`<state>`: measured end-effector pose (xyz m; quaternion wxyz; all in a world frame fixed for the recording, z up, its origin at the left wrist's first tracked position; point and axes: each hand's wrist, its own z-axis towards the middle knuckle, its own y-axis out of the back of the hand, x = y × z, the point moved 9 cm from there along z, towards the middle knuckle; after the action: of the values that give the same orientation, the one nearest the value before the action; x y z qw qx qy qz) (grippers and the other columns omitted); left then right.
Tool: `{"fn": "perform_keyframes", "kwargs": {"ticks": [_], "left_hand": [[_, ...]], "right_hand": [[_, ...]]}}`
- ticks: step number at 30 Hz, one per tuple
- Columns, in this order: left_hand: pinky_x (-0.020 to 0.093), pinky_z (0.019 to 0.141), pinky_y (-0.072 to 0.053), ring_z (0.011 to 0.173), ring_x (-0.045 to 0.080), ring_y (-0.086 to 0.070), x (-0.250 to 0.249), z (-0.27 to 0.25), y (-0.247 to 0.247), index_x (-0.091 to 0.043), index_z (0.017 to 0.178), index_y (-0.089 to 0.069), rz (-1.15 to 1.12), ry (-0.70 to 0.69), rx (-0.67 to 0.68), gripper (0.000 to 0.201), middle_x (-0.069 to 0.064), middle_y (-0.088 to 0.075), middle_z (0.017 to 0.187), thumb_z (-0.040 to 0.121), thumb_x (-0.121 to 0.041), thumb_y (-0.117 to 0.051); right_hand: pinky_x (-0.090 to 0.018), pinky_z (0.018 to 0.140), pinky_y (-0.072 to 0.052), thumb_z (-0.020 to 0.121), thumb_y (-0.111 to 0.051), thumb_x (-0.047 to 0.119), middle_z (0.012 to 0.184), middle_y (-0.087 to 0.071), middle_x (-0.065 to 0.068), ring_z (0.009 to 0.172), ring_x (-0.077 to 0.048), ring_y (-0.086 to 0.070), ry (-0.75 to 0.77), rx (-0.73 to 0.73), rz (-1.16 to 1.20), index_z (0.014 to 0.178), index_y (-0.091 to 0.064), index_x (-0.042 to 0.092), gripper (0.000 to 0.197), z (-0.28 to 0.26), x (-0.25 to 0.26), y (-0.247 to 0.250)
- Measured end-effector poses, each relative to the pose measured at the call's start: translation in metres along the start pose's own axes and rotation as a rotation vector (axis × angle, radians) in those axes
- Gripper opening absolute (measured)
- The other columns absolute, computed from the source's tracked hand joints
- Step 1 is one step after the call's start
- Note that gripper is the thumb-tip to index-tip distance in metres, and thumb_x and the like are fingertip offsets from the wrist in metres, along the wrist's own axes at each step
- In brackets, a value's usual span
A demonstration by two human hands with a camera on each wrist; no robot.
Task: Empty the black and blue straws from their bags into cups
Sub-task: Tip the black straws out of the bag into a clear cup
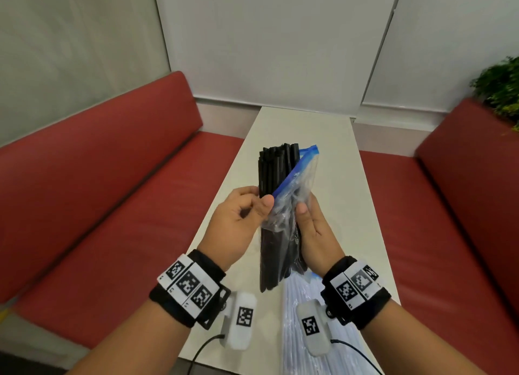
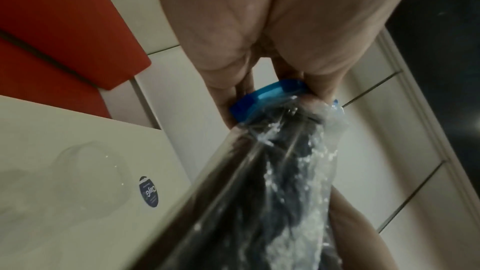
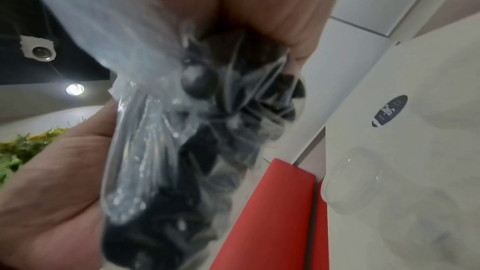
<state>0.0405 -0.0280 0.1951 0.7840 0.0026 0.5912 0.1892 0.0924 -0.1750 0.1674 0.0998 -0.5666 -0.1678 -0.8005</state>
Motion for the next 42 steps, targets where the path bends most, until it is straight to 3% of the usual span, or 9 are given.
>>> {"fn": "perform_keyframes", "kwargs": {"ticks": [3,7,14,17,21,25,31,36,42], "left_hand": [[0.022,0.077,-0.056,0.088,-0.001,-0.071,0.021,0.000,-0.002,-0.014,0.098,-0.057,-0.262,0.147,-0.006,0.023,-0.011,-0.069,0.112,0.083,-0.024,-0.073],[0.036,0.096,-0.054,0.115,0.014,-0.068,0.036,-0.001,-0.004,-0.018,0.134,-0.051,-0.244,0.170,0.090,0.056,0.000,-0.068,0.126,0.086,-0.035,-0.072],[0.043,0.106,-0.050,0.125,0.018,-0.060,0.062,0.005,0.033,-0.028,0.127,-0.062,-0.002,0.175,-0.005,0.055,0.008,-0.058,0.135,0.079,-0.050,-0.077],[0.027,0.100,-0.053,0.119,0.010,-0.065,0.075,0.004,0.027,-0.024,0.129,-0.059,-0.109,0.239,0.108,0.042,0.000,-0.069,0.126,0.089,-0.025,-0.070],[0.016,0.092,-0.050,0.113,-0.003,-0.064,0.095,-0.001,0.024,-0.022,0.134,-0.055,-0.014,0.260,0.235,0.039,-0.010,-0.070,0.121,0.095,-0.027,-0.062],[0.047,0.101,-0.051,0.106,0.018,-0.070,0.134,-0.012,0.024,-0.029,0.127,-0.061,0.003,0.442,0.346,0.058,-0.003,-0.075,0.110,0.081,-0.063,-0.063],[0.051,0.101,-0.051,0.098,0.032,-0.073,0.154,-0.004,0.011,-0.010,0.112,-0.068,-0.014,0.589,0.438,0.063,0.016,-0.076,0.103,0.078,-0.063,-0.068],[0.053,0.102,-0.047,0.094,0.034,-0.064,0.167,0.012,-0.009,0.011,0.116,-0.063,-0.107,0.817,0.470,0.066,0.032,-0.070,0.110,0.087,-0.048,-0.066],[0.048,0.104,-0.050,0.097,0.025,-0.070,0.179,0.035,-0.028,-0.005,0.120,-0.068,-0.193,1.020,0.574,0.047,0.014,-0.075,0.114,0.094,-0.043,-0.061]], "right_hand": [[-0.036,0.099,-0.049,0.103,-0.032,0.038,0.121,-0.065,0.002,0.115,-0.013,-0.062,-0.021,-0.042,0.021,0.131,-0.048,0.021,0.037,-0.001,-0.004,-0.004],[-0.043,0.076,-0.054,0.104,-0.032,0.036,0.084,-0.061,0.009,0.075,-0.009,-0.061,-0.022,-0.065,-0.149,0.106,-0.048,0.016,0.026,-0.001,-0.007,-0.014],[-0.022,0.080,-0.048,0.101,-0.047,0.022,0.104,-0.066,0.004,0.089,-0.008,-0.065,-0.062,0.092,-0.241,0.113,-0.051,0.018,0.013,0.003,-0.032,-0.043],[-0.018,0.082,-0.053,0.099,-0.051,0.012,0.113,-0.064,0.002,0.102,-0.003,-0.065,-0.115,0.146,-0.116,0.123,-0.042,0.013,0.025,0.006,-0.041,-0.052],[-0.014,0.072,-0.044,0.100,-0.049,0.013,0.092,-0.061,0.012,0.077,0.008,-0.060,-0.141,0.233,-0.255,0.094,-0.049,0.034,0.021,0.005,-0.058,-0.063],[-0.022,0.085,-0.047,0.102,-0.043,0.030,0.097,-0.071,0.015,0.092,-0.002,-0.065,-0.273,0.278,-0.187,0.104,-0.064,0.028,0.022,-0.004,-0.082,-0.075],[-0.019,0.051,-0.034,0.100,-0.047,0.041,0.044,-0.050,0.008,0.044,-0.004,-0.045,-0.326,0.175,-0.349,0.056,-0.049,0.018,0.050,0.003,-0.095,-0.064],[-0.018,0.041,-0.038,0.099,-0.051,0.038,0.036,-0.046,0.007,0.032,-0.004,-0.045,-0.487,0.135,-0.257,0.052,-0.045,0.011,0.054,0.016,-0.114,-0.043],[-0.025,0.043,-0.050,0.095,-0.057,0.040,0.042,-0.057,0.001,0.038,-0.015,-0.057,-0.761,0.113,-0.072,0.062,-0.056,-0.004,0.055,0.028,-0.137,-0.031]]}}
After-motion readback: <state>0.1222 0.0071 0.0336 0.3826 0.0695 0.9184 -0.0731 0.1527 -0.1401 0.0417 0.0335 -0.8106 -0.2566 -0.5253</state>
